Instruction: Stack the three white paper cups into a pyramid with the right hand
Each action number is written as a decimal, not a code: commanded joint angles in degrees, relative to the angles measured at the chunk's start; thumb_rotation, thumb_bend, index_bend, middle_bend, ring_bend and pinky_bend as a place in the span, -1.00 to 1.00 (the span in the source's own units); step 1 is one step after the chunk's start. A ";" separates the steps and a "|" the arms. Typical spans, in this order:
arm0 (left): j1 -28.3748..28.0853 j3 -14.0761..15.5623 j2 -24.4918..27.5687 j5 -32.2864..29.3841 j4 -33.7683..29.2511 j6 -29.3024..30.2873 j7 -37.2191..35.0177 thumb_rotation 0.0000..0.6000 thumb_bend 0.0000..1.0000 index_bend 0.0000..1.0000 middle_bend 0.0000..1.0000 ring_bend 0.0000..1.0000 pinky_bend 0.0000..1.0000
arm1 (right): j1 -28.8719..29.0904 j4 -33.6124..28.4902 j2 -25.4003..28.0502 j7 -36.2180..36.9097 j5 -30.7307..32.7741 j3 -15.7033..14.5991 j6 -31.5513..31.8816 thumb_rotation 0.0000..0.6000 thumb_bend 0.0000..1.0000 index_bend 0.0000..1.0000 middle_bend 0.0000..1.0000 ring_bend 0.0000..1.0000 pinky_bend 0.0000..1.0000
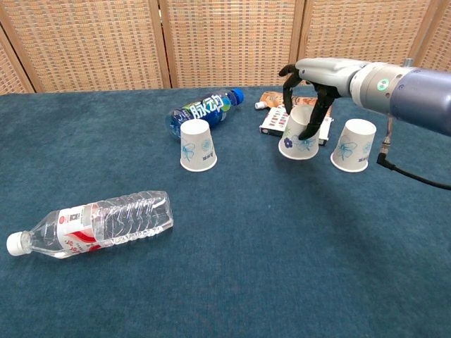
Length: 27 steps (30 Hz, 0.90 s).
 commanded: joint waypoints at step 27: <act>-0.38 0.37 -0.35 0.44 0.45 -0.44 0.19 1.00 -0.78 -0.94 -1.00 -1.00 -0.68 | 0.73 5.57 0.09 1.62 3.64 -2.86 -3.28 1.00 -0.66 0.12 -0.86 -1.00 -0.69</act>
